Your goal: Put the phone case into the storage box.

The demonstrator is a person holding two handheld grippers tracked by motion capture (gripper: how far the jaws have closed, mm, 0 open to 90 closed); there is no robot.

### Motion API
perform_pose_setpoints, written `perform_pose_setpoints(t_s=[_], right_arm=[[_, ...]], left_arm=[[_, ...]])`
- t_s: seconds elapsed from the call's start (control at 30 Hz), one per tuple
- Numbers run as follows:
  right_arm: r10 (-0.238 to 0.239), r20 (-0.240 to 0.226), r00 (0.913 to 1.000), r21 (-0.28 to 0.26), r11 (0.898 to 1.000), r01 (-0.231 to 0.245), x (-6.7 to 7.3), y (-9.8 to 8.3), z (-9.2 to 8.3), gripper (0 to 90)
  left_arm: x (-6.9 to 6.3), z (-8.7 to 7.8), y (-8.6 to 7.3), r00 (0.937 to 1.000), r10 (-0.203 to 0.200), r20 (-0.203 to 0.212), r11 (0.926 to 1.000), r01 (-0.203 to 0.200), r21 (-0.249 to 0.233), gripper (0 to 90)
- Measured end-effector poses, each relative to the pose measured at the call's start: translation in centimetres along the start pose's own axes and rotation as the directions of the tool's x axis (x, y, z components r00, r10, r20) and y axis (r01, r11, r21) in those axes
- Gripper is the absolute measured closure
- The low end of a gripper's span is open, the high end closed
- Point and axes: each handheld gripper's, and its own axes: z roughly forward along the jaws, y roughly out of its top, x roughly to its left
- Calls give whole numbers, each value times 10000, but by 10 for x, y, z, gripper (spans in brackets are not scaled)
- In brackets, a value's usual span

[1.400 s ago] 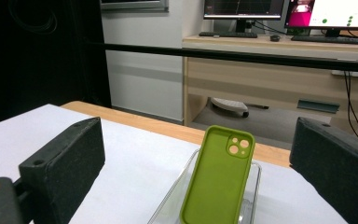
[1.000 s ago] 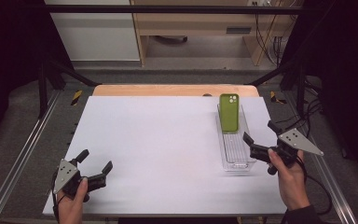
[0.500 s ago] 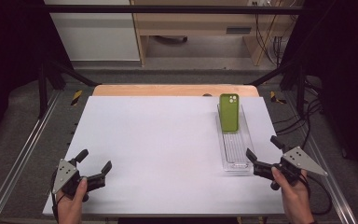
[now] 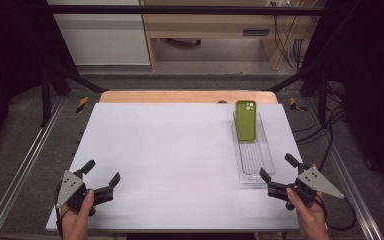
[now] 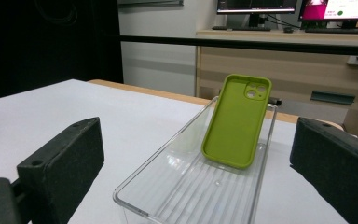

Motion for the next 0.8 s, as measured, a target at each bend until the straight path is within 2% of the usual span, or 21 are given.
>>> perform_pose_setpoints(t_s=[0.13, 0.3, 0.4, 0.6, 0.67, 0.8], right_arm=[[-6, -152, 9999, -142, 9999, 4, 5, -5, 5, 30], [16, -274, 9996, -62, 10000, -18, 11, -12, 16, 31], [393, -302, 9988, -272, 9988, -401, 14, -15, 23, 33], [-25, -345, 9994, 177, 9998, 31, 20, -20, 32, 36], [14, -377, 9993, 228, 9997, -6, 19, -21, 33, 37], [142, -110, 9998, 414, 9990, -137, 16, -22, 30, 41]], left_arm=[[0, 0, 0, 10000, 90, 23, 10000, -90, -15, 14], [1, -3, 0, 10000, -16, -41, 9999, 16, -136, 14], [1, -5, -1, 10000, -51, -66, 9999, 50, -124, 13], [-4, -6, 1, 9998, 128, 132, 9997, -125, -231, 13], [-5, -5, 1, 9997, 187, 160, 9997, -185, -178, 12], [-5, -3, 0, 9998, 171, 81, 9998, -170, -65, 13]])
